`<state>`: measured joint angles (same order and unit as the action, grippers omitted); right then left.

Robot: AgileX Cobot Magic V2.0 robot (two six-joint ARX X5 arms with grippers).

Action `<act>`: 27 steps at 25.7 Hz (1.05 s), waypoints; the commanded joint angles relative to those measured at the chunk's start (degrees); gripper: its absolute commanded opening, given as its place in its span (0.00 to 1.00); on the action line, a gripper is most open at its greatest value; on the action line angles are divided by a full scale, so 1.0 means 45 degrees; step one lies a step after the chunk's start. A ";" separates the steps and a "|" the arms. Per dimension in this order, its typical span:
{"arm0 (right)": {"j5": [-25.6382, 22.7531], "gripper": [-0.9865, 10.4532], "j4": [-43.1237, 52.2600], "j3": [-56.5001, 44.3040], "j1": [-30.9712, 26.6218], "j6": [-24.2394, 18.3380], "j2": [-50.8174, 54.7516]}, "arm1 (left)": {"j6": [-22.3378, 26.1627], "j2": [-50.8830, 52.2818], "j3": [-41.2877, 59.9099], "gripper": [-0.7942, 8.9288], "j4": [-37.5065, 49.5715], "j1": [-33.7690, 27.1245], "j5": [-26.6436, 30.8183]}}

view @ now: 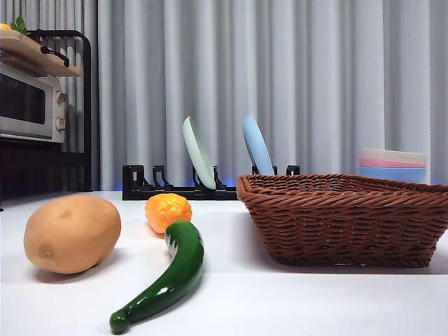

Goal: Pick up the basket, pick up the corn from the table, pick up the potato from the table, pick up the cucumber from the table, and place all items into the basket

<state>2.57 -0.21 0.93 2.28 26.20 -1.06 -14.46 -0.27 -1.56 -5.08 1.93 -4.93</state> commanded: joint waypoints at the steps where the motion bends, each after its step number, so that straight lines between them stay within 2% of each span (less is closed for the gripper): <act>1: -0.0447 0.07 0.0083 -0.0097 0.0019 0.0743 -0.0010 | -0.0223 0.0034 -0.0253 0.08 0.0165 -0.0019 0.0010; 13: -0.0316 0.07 -0.0029 -0.0097 0.0019 0.1078 -0.0015 | -0.0223 0.0034 -0.0427 0.08 0.0170 -0.0019 0.0034; 18: -0.0087 0.07 -0.0015 0.0126 0.0019 0.1073 -0.0053 | -0.0233 -0.0121 -0.0991 0.08 0.0005 -0.0019 -0.0981; 22: 0.0136 0.07 -0.0588 0.1083 0.0019 0.1039 -0.0787 | -0.0219 -0.1248 -0.2555 0.08 -0.0894 -0.0019 -0.1365; 27: 0.0418 0.07 -0.1088 0.3075 0.0019 -0.0563 -0.3104 | -0.0083 -0.4172 -0.5013 0.08 -0.1569 -0.0019 -0.1919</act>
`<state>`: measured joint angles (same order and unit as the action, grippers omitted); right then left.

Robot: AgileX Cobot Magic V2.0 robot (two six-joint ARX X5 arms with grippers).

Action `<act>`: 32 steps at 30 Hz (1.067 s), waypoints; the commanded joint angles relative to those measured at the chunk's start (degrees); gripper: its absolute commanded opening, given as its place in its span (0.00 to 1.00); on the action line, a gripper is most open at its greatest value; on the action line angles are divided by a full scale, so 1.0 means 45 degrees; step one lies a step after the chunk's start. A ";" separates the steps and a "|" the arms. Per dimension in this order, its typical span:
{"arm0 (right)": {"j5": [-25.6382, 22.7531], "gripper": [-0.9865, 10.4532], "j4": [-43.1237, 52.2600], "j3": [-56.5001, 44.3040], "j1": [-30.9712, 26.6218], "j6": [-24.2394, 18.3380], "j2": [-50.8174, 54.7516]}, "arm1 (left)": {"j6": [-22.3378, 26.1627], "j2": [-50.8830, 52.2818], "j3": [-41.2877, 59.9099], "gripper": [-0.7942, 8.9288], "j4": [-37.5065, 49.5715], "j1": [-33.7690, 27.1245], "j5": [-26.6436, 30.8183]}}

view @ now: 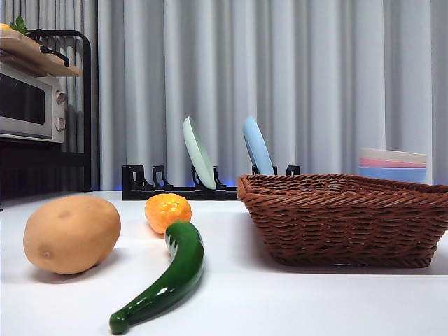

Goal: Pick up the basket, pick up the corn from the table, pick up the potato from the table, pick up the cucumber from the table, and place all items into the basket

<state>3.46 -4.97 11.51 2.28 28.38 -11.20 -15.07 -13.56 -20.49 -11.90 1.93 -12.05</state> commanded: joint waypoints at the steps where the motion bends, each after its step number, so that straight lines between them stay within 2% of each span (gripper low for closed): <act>1: 0.0301 0.07 -0.0102 0.1137 0.0019 -0.1311 -0.1355 | 0.0049 -0.1812 -0.1209 0.08 -0.0053 -0.0019 -0.0573; 5: 0.1064 0.07 -0.0947 0.3245 0.0015 -0.2098 -0.3755 | 0.0044 -0.4333 -0.2914 0.08 -0.0092 -0.0019 -0.1982; 8: 0.2157 0.07 -0.2040 0.4974 0.0015 -0.2686 -0.5659 | 0.0044 -0.6086 -0.4002 0.08 -0.0185 -0.0015 -0.2885; 13: 0.3895 0.07 -0.4211 0.7776 0.0019 -0.4362 -0.8743 | 0.0053 -0.8578 -0.5552 0.08 -0.0923 -0.0005 -0.4211; 15: 0.4279 0.07 -0.5056 0.8738 0.0015 -0.4915 -0.9855 | 0.0063 -0.9403 -0.6042 0.08 -0.1316 0.0010 -0.4775; 17: 0.4386 0.10 -0.5649 0.9398 0.0019 -0.5280 -1.0720 | 0.0063 -1.0006 -0.6348 0.10 -0.1583 0.0083 -0.5115; 19: 0.4624 0.15 -0.5999 0.9816 0.0019 -0.5620 -1.1434 | 0.0063 -1.0384 -0.6509 0.22 -0.1783 0.0223 -0.5095; 21: 0.4585 0.25 -0.6115 1.0006 0.0019 -0.5668 -1.2026 | 0.0058 -1.0642 -0.6543 0.39 -0.1807 0.0389 -0.5061; 22: 0.4585 0.30 -0.6110 1.0010 0.0019 -0.5673 -1.2230 | 0.0058 -1.0724 -0.6543 0.43 -0.1807 0.0461 -0.5042; 25: 0.4532 0.42 -0.6120 1.0010 0.0019 -0.5712 -1.2866 | 0.0053 -1.0885 -0.6543 0.45 -0.1797 0.0743 -0.4983; 28: 0.4425 0.42 -0.6096 1.0010 0.0019 -0.5911 -1.3483 | 0.0053 -1.0938 -0.6543 0.45 -0.1802 0.1035 -0.4639; 32: 0.3769 0.42 -0.5911 1.0040 0.0019 -0.6008 -1.4508 | 0.0053 -1.0943 -0.6543 0.45 -0.1787 0.1418 -0.3978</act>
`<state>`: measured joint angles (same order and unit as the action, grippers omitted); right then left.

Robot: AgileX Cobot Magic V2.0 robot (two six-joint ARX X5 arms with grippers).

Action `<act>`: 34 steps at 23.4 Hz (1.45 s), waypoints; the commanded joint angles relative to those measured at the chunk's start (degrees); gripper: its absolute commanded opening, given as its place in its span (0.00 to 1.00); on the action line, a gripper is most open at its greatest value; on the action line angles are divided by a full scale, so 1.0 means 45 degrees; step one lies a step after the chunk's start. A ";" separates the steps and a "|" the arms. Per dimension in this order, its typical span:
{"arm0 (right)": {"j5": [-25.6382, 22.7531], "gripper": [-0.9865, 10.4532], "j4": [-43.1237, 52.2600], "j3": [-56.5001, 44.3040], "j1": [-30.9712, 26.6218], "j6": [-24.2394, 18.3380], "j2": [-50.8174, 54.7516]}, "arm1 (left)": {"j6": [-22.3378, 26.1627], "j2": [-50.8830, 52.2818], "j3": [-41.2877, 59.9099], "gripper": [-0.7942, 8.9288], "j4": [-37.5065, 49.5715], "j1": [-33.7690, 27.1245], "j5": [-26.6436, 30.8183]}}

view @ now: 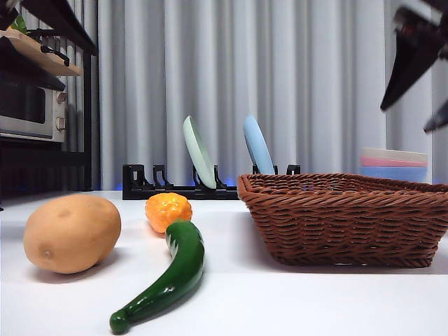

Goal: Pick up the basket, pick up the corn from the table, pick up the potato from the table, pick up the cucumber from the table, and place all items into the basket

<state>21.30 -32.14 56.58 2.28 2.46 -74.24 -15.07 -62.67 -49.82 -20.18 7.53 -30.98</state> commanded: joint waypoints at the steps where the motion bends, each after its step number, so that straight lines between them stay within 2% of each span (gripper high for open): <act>1: -0.0151 0.42 0.0189 0.0044 0.0019 -0.0243 -0.0816 | 0.0053 -0.0029 -0.0024 0.45 0.0053 0.0248 0.0340; 5: -0.0112 0.42 0.0287 0.0321 0.0019 -0.0243 -0.2322 | 0.0053 -0.0029 -0.0024 0.45 0.0102 0.0413 0.0641; 9: 0.0578 0.41 0.0777 0.0413 0.0073 -0.0136 -0.3536 | 0.0053 -0.0034 -0.0024 0.45 0.0087 0.0481 0.0855; 10: 0.0631 0.39 0.0821 0.0418 0.0092 -0.0117 -0.3755 | 0.0053 -0.0034 -0.0024 0.45 0.0083 0.0500 0.0889; 11: 0.0622 0.33 0.0831 0.0418 0.0146 -0.0097 -0.4027 | 0.0053 -0.0034 -0.0024 0.45 0.0083 0.0500 0.0874; 14: 0.0627 0.10 0.0826 0.0418 0.0175 -0.0087 -0.4333 | 0.0053 -0.0034 -0.0024 0.45 0.0078 0.0515 0.0884; 17: 0.0627 0.07 0.0831 0.0442 0.0160 0.0311 -0.3852 | -0.0083 -0.0107 -0.0024 0.54 0.0078 0.0685 0.0899; 20: 0.0631 0.07 0.0816 0.0617 0.0107 0.0612 -0.2885 | -0.0340 -0.0636 -0.0092 0.54 0.0083 0.1302 0.1656; 24: 0.0622 0.07 0.0685 0.1243 0.0083 0.0923 -0.1496 | -0.0656 -0.2968 -0.1462 0.54 -0.0427 0.2453 0.2924; 28: 0.0617 0.07 0.0665 0.1491 0.0073 0.0923 -0.0253 | -0.0661 -0.6285 -0.3793 0.54 -0.1875 0.3371 0.4051; 34: 0.0612 0.07 0.0646 0.1491 -0.0010 0.0923 0.0452 | -0.1379 -0.9160 -0.5396 0.53 -0.2195 0.4148 0.4619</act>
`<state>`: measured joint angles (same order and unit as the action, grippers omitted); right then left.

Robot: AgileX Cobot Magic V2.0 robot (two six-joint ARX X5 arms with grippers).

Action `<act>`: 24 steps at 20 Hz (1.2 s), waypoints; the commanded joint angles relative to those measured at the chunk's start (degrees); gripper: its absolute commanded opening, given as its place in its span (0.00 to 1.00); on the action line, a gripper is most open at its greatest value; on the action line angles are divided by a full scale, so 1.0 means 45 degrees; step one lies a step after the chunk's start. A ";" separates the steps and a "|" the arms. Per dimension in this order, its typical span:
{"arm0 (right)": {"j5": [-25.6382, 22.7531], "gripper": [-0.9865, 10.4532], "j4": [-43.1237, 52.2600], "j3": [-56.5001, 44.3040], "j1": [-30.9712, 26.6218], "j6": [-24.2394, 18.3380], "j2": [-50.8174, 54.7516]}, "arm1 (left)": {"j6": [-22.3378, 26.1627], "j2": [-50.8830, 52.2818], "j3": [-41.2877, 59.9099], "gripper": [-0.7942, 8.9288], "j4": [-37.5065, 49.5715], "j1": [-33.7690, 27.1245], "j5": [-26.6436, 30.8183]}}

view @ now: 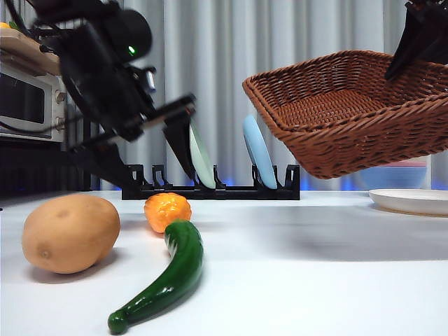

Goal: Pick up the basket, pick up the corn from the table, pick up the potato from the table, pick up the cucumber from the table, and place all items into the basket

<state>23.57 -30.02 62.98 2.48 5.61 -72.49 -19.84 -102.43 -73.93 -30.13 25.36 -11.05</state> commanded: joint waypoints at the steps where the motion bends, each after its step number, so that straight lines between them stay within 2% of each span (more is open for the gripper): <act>1: 0.0112 0.07 0.0170 0.0068 -0.0049 0.0228 0.0068 | -0.0321 -0.0510 -0.0039 0.53 0.0000 0.0287 0.0452; 5: 0.0107 0.07 0.0175 0.0068 -0.0053 0.0316 0.0063 | -0.0321 -0.1073 -0.0039 0.53 0.0160 0.0384 0.0894; 6: 0.0107 0.07 0.0175 0.0068 -0.0053 0.0311 0.0063 | -0.0321 -0.1175 -0.0039 0.50 0.0214 0.0379 0.0908; 7: 0.0107 0.07 0.0170 0.0068 -0.0053 0.0316 0.0063 | -0.0306 -0.1209 -0.0039 0.40 0.0214 0.0379 0.0971; 9: 0.0107 0.07 0.0170 0.0068 -0.0053 0.0316 0.0063 | 0.0233 -0.1209 -0.0039 0.07 0.0325 0.0384 0.1059; 13: 0.0107 0.07 0.0180 0.0068 -0.0034 0.0432 0.0029 | 0.0578 -0.0738 -0.0107 0.07 0.0325 0.0432 0.1015; 16: 0.0107 0.07 0.0219 0.0068 0.0204 0.0563 -0.0287 | 0.1039 0.1185 -0.0107 0.07 -0.0204 0.0510 0.1025; 19: 0.0117 0.07 0.0291 0.0068 0.0709 0.0942 -0.1054 | 0.1025 0.3730 -0.0107 0.07 -0.0165 0.0845 0.1064; 21: 0.0117 0.07 0.0578 0.0068 0.1282 0.1307 -0.1705 | 0.0899 0.4959 -0.0107 0.07 0.0486 0.1467 0.1141; 24: 0.0126 0.07 0.1545 0.0068 0.2351 0.2210 -0.2380 | 0.0641 0.4998 -0.0107 0.07 0.1467 0.2764 0.1831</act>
<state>23.42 -23.88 62.98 12.88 12.99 -83.42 -16.53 -78.32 -75.16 -22.98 37.32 -3.31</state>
